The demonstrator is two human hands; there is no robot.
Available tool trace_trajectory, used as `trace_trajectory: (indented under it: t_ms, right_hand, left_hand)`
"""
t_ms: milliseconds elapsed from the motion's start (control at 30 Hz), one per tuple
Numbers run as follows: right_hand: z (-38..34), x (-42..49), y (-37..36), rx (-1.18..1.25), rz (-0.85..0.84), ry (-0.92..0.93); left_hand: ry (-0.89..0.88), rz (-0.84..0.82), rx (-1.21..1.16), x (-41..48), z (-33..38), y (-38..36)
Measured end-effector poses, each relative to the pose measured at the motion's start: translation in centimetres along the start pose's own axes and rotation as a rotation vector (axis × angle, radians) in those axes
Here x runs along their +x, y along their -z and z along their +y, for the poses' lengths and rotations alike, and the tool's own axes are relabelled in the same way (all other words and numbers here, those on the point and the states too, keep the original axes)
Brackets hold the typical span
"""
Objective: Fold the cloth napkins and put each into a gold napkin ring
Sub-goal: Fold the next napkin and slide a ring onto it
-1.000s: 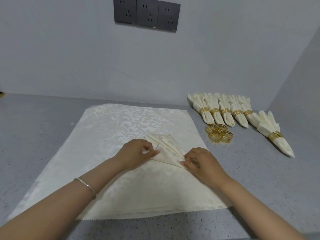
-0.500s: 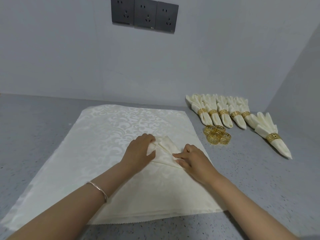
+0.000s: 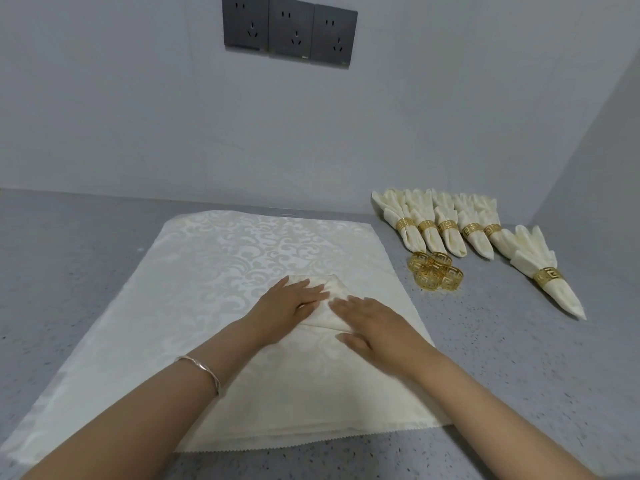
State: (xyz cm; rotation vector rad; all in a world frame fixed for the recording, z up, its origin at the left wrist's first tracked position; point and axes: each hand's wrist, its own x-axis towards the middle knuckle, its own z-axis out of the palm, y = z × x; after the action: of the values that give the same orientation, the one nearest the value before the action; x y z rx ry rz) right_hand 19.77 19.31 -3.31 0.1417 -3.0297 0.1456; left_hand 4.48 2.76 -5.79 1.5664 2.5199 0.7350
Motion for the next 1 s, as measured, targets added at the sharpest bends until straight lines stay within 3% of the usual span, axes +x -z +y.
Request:
trace_trajectory:
  t_ms: [100, 333, 500, 633, 700, 767, 833, 933, 1000]
  right_hand:
    - [-0.2, 0.8, -1.0, -0.053, 0.074, 0.082]
    - [-1.8, 2.8, -2.0, -0.099, 0.188, -0.106]
    - [-1.5, 2.8, -2.6, -0.082, 0.247, -0.086]
    - [-1.0, 2.7, -0.8, 0.200, 0.329, -0.185]
    - [-0.6, 2.9, 1.0, 0.552, 0.324, -0.263]
    - [-0.4, 3.1, 2.9, 0.944, 0.256, -0.391]
    - [0.1, 3.3, 4.0, 1.273, 0.026, -0.587]
    - [0.5, 3.3, 3.9, 1.405, -0.329, -0.700]
    - [0.7, 3.4, 3.2, 1.395, -0.442, -0.721]
  left_hand:
    - [0.018, -0.017, -0.017, 0.0, 0.1, 0.1]
    - [0.071, -0.065, -0.041, -0.3, 0.6, 0.7]
    - [0.172, -0.068, -0.085, -1.5, 2.3, 1.9]
    - [0.121, 0.031, -0.145, -2.1, 2.5, 3.2]
    - [0.010, 0.175, -0.143, -2.6, 2.6, 4.3]
    - [-0.118, 0.333, -0.030, -3.3, 3.0, 5.2]
    - [-0.230, 0.415, 0.136, -3.9, 3.3, 5.7]
    - [-0.260, 0.226, 0.260, -4.5, 3.1, 5.1]
    - [-0.212, 0.030, 0.284, -4.5, 2.6, 3.7]
